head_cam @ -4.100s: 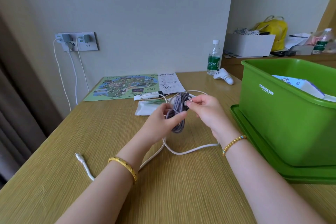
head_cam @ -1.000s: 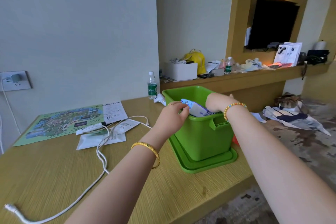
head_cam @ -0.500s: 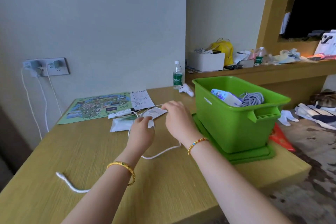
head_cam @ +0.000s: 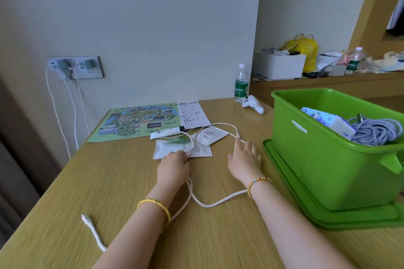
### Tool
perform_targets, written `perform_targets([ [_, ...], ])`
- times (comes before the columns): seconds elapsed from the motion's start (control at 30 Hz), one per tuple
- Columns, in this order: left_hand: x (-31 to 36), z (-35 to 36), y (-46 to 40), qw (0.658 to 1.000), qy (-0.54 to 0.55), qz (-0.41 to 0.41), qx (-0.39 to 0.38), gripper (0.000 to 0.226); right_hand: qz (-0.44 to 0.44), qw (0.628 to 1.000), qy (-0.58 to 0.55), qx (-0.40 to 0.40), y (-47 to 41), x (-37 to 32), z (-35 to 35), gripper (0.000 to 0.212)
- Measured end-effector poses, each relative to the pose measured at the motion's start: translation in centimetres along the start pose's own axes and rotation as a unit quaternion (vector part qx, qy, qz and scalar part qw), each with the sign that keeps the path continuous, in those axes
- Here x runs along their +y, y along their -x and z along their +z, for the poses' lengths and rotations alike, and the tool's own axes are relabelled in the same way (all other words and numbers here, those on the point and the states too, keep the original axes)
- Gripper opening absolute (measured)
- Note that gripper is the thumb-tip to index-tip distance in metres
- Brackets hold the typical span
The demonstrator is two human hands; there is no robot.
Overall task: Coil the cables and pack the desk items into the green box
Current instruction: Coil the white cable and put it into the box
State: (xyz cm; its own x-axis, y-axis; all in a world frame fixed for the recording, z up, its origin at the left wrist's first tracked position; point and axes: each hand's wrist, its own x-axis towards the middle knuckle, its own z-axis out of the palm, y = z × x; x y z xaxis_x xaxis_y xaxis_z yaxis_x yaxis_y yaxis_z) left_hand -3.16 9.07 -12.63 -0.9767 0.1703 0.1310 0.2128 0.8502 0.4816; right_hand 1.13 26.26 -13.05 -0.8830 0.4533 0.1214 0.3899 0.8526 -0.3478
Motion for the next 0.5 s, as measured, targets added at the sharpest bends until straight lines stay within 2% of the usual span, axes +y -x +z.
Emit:
perform_targets([
  [0.13, -0.4, 0.6, -0.6, 0.996, 0.066, 0.065, -0.002, 0.034, -0.002, 1.000, 0.017, 0.019, -1.8, 0.1, 0.3, 0.051],
  [0.27, 0.5, -0.1, -0.1, 0.968, 0.203, 0.141, 0.034, 0.032, -0.015, 0.994, 0.018, 0.106, -2.4, 0.7, 0.2, 0.033],
  [0.37, 1.2, -1.4, 0.8, 0.941, 0.288, 0.169, -0.047, 0.042, -0.006, 0.989, 0.019, 0.149, -2.4, 1.0, 0.0, 0.041],
  [0.43, 1.0, -2.5, 1.5, 0.921, 0.319, 0.181, -0.134, 0.048, 0.013, 0.993, 0.021, 0.117, -2.4, 1.4, -0.1, 0.048],
  [0.5, 0.2, -3.5, 1.9, 0.899, 0.329, 0.184, -0.223, 0.047, 0.028, 0.997, 0.025, 0.063, -2.4, 1.7, -0.1, 0.045],
])
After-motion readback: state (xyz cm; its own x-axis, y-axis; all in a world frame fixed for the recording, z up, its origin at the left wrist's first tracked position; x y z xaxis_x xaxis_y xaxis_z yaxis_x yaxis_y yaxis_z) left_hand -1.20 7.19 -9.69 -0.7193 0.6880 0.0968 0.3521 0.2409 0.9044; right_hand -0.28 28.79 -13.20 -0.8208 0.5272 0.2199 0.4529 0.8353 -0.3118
